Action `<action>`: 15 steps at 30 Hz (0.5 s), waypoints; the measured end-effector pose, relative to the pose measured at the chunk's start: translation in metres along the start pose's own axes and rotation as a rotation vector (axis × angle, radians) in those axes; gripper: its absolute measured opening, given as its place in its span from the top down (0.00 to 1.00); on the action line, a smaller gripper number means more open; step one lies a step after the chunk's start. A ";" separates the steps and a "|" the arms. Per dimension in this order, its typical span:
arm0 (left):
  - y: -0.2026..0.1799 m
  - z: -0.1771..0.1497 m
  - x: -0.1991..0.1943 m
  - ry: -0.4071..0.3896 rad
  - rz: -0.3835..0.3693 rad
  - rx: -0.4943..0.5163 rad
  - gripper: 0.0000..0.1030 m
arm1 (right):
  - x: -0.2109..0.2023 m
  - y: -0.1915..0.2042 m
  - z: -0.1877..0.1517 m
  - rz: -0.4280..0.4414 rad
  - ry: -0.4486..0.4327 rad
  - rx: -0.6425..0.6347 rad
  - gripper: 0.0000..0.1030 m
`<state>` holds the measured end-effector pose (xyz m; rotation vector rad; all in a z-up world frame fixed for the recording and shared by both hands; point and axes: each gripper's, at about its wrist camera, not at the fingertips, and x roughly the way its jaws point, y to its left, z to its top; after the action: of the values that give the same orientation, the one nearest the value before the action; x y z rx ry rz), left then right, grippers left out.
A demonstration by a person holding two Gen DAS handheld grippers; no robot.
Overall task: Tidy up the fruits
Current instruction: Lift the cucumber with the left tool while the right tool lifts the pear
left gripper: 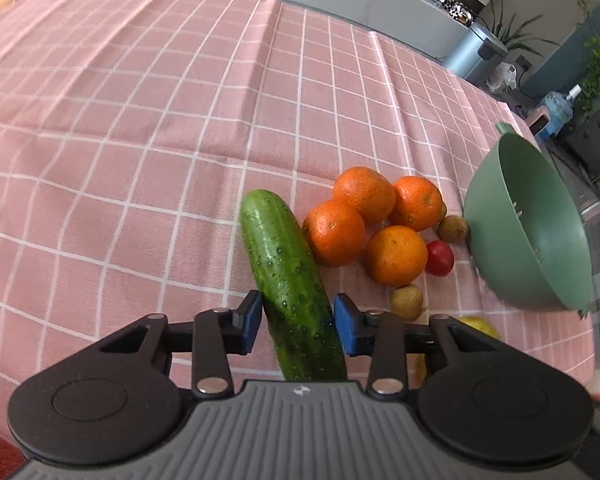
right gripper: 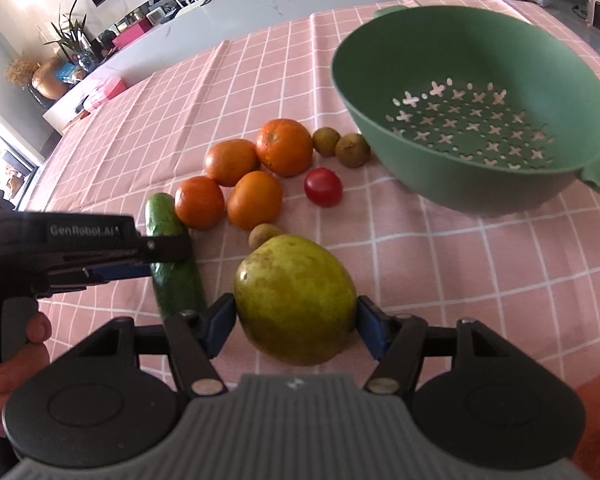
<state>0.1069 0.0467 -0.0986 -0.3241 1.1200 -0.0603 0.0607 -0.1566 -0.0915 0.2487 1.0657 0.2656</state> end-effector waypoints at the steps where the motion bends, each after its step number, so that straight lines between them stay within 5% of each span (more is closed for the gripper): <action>1: -0.001 -0.002 -0.003 -0.006 0.002 0.005 0.58 | -0.003 0.001 0.000 0.001 -0.006 -0.005 0.40; 15: -0.022 -0.016 -0.056 -0.079 -0.035 0.076 0.66 | -0.051 -0.004 -0.005 -0.006 -0.104 -0.048 0.40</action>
<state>0.0703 0.0341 -0.0495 -0.2760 1.0310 -0.1192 0.0327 -0.1768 -0.0527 0.2141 0.9564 0.2700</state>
